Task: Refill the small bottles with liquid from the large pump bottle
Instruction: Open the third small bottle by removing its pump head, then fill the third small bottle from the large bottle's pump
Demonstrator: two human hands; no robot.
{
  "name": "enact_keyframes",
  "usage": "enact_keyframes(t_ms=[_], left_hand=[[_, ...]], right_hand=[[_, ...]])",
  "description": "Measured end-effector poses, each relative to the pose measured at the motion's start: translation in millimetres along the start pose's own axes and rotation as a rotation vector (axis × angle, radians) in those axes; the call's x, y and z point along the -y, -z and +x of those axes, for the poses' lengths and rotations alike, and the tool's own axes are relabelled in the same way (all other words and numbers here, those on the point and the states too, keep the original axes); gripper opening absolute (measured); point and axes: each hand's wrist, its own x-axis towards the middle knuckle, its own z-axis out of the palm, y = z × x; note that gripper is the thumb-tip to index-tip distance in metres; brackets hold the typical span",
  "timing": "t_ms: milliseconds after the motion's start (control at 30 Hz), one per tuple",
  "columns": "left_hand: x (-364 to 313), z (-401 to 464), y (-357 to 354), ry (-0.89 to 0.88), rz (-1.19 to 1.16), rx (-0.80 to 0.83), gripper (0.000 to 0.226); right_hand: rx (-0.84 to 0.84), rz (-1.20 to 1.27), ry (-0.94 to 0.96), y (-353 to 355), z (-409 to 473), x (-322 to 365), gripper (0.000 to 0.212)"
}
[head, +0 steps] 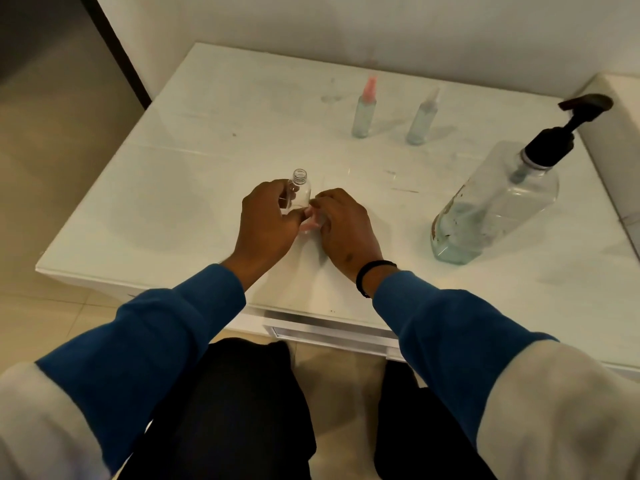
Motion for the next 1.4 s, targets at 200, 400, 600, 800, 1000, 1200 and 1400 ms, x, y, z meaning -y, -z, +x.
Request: enact_keyframes(t_ms=[200, 400, 600, 800, 1000, 1200, 1400], left_hand=[[-16.1, 3.8, 10.3, 0.004, -0.02, 0.005, 0.035], [-64.4, 18.7, 37.4, -0.061, -0.062, -0.056, 0.032], [-147.2, 21.3, 78.1, -0.201, -0.119, -0.138, 0.025], [-235.2, 7.4, 104.7, -0.35, -0.216, -0.18, 0.026], [-311.3, -16.0, 90.4, -0.423, -0.316, -0.122, 0.019], [-325.2, -26.4, 53.3, -0.383, -0.345, -0.072, 0.023], [-278.8, -24.1, 16.9, -0.255, -0.368, -0.037, 0.028]], right_hand=[[-0.023, 0.051, -0.065, 16.8, 1.8, 10.8, 0.039], [-0.217, 0.108, 0.012, 58.6, 13.6, 37.9, 0.032], [-0.441, 0.14, 0.108, 132.9, 19.3, 71.9, 0.025], [-0.62, 0.155, 0.188, 217.2, 3.9, 98.4, 0.023], [-0.759, 0.112, 0.217, 293.5, -36.8, 86.0, 0.016], [-0.735, 0.05, 0.06, 315.6, -65.4, 47.3, 0.016], [-0.777, 0.235, -0.126, 276.8, -72.7, 3.7, 0.018]])
